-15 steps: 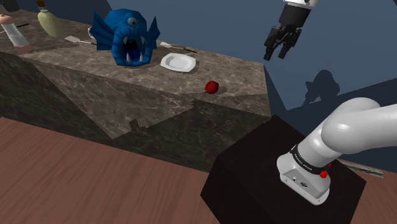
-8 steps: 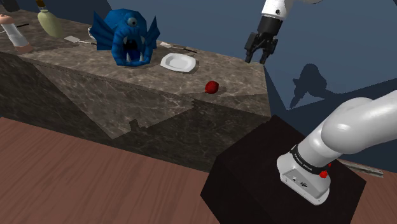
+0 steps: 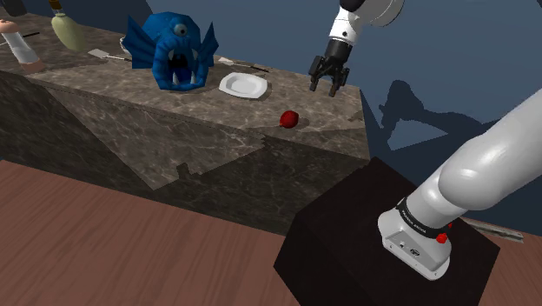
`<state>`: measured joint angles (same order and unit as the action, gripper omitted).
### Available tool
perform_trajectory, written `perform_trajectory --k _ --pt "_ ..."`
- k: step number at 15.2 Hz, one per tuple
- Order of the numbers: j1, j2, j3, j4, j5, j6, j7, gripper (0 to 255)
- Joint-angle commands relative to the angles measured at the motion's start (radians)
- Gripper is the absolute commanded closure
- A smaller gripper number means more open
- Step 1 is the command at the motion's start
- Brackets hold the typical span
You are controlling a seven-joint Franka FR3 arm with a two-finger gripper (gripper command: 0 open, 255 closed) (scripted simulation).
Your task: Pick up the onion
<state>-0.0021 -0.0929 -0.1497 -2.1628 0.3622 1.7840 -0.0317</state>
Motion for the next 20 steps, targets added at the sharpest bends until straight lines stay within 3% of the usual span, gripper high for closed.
perform_trajectory --k 1,10,19,20 --pt "-0.002 0.093 -0.009 0.048 0.052 0.008 -0.02 0" --pt "-0.055 0.494 -0.002 0.321 0.263 -0.034 -0.083 0" --pt "-0.056 0.554 0.006 0.307 0.282 0.028 -0.125 0" --pt "-0.056 0.553 0.006 0.305 0.282 0.029 -0.124 255"
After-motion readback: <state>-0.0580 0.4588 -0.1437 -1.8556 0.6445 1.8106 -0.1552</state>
